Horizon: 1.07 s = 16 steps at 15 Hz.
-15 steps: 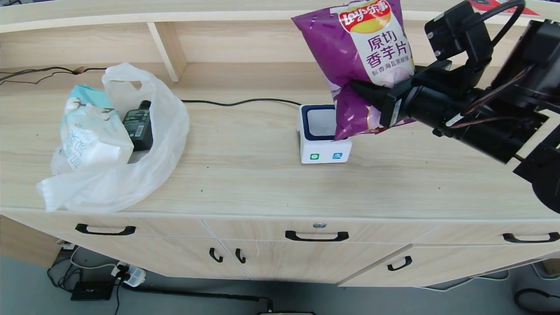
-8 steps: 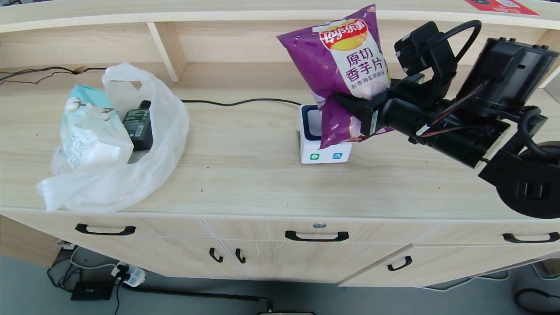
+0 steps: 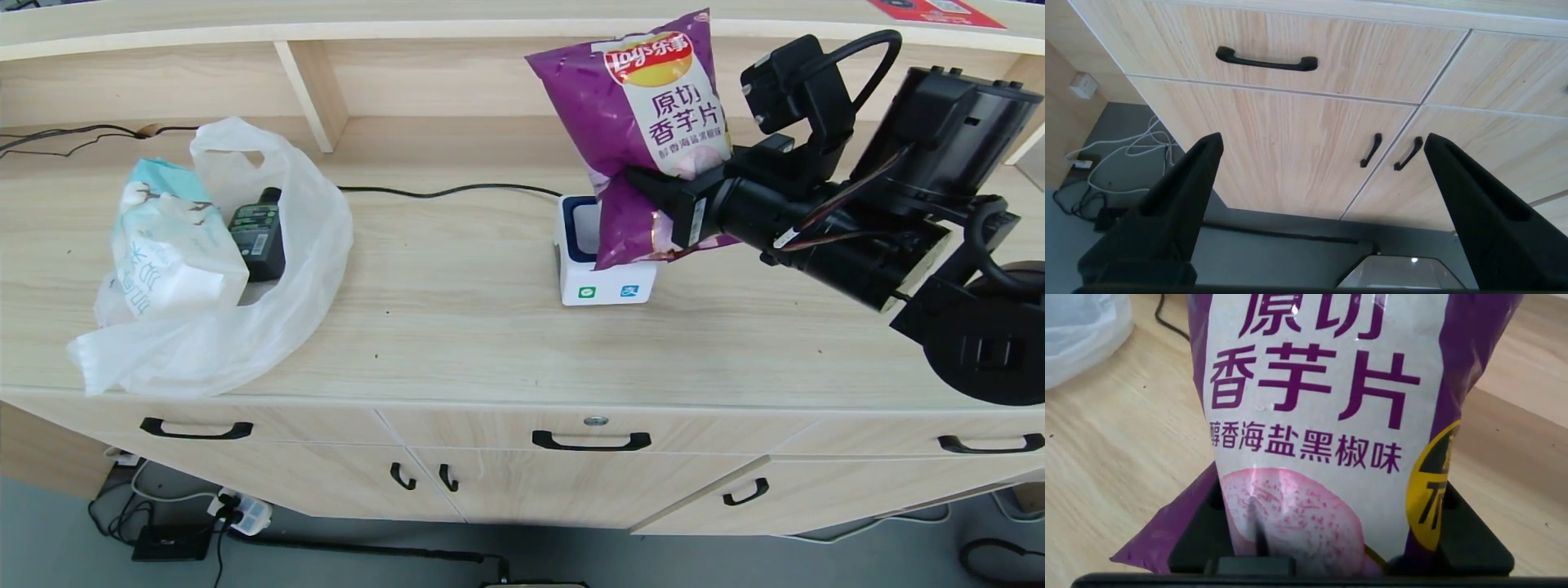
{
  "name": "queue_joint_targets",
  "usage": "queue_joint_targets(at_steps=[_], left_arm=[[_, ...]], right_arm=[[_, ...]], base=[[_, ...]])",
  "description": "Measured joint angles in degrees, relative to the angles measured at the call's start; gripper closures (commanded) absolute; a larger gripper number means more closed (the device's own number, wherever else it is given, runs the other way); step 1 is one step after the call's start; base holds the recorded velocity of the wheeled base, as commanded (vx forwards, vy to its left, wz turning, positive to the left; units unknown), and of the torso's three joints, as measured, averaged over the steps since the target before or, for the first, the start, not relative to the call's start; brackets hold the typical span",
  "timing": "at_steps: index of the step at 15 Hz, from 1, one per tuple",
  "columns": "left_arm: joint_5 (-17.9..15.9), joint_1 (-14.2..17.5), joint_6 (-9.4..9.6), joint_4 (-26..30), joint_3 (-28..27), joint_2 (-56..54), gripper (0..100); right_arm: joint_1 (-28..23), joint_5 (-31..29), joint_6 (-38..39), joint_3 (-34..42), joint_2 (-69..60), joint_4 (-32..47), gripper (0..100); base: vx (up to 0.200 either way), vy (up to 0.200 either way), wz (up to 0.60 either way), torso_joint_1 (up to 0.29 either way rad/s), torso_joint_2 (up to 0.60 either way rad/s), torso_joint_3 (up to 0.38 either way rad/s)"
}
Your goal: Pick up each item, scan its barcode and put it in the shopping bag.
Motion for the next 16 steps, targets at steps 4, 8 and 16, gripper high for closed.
queue_joint_targets(at_steps=[4, 8, 16], left_arm=[[0.0, 0.0, 0.01, -0.02, 0.0, 0.0, 0], [0.01, 0.0, 0.01, -0.02, 0.0, 0.0, 0], [0.0, 0.0, 0.01, 0.0, 0.0, 0.0, 0]], right_arm=[[4.85, -2.33, 1.67, -0.02, -2.76, 0.21, 100], [7.06, -2.41, 3.12, -0.16, -4.24, 0.43, 100], [6.86, -2.5, 10.81, -3.39, -1.79, 0.55, 100]], base=[[0.0, 0.0, 0.6, 0.001, 0.01, 0.002], [0.0, 0.0, 0.6, -0.004, 0.0, 0.0], [0.0, 0.0, 0.52, 0.004, 0.0, 0.006]])
